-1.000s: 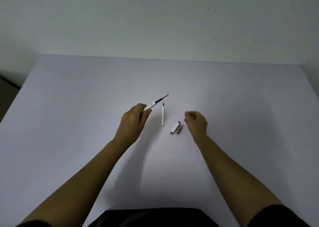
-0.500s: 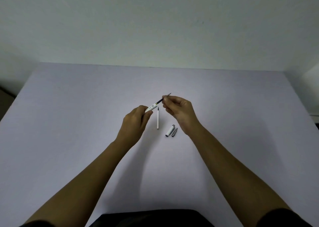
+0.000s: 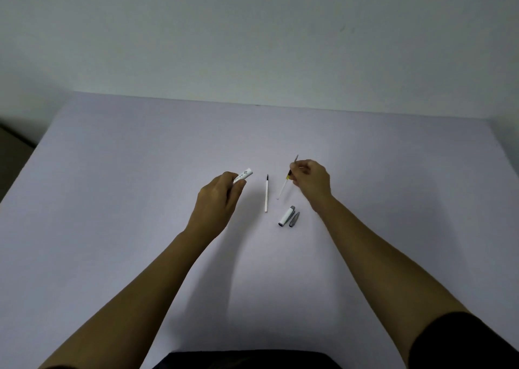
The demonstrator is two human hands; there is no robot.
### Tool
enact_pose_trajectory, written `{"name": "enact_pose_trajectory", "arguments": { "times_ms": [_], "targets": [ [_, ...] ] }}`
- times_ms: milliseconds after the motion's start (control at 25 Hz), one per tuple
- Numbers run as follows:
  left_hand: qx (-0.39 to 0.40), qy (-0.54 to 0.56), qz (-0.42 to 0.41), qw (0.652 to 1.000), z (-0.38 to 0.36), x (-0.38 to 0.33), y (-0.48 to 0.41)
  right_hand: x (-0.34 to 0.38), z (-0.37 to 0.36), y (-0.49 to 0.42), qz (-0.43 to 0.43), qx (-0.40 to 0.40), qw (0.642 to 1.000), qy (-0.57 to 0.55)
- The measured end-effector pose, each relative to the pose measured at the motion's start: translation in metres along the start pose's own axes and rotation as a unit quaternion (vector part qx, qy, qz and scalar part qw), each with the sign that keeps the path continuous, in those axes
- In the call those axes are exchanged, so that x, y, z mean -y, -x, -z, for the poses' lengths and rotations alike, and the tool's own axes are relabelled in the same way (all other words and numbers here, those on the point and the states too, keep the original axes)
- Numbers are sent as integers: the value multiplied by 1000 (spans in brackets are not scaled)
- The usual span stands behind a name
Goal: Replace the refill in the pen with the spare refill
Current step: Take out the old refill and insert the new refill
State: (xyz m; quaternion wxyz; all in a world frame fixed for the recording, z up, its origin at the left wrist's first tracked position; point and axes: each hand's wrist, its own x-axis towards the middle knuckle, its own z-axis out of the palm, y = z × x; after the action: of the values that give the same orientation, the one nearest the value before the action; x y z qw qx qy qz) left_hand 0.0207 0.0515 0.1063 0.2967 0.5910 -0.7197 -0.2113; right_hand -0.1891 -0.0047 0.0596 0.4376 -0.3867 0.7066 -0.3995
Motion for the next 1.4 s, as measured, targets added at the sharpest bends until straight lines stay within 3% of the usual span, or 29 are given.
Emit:
{"name": "enact_pose_trajectory", "arguments": {
  "times_ms": [160,400,880,1240,1400],
  "targets": [
    [8,5,18,1000,-5,12,-12,-25,-14,-29,45,21,978,205],
    [10,-6,50,999,-9,32,-31,-44,-34,-55,27,31,948,316],
    [18,13,44,999,-22,33,-36,-38,-40,-55,10,20,966,259],
    [20,6,52,998,-19,39,-32,-35,-76,-41,23,74,929,361],
    [17,-3,57,998,-16,44,-31,-26,-80,-42,-10,67,942,327]
  ]
}}
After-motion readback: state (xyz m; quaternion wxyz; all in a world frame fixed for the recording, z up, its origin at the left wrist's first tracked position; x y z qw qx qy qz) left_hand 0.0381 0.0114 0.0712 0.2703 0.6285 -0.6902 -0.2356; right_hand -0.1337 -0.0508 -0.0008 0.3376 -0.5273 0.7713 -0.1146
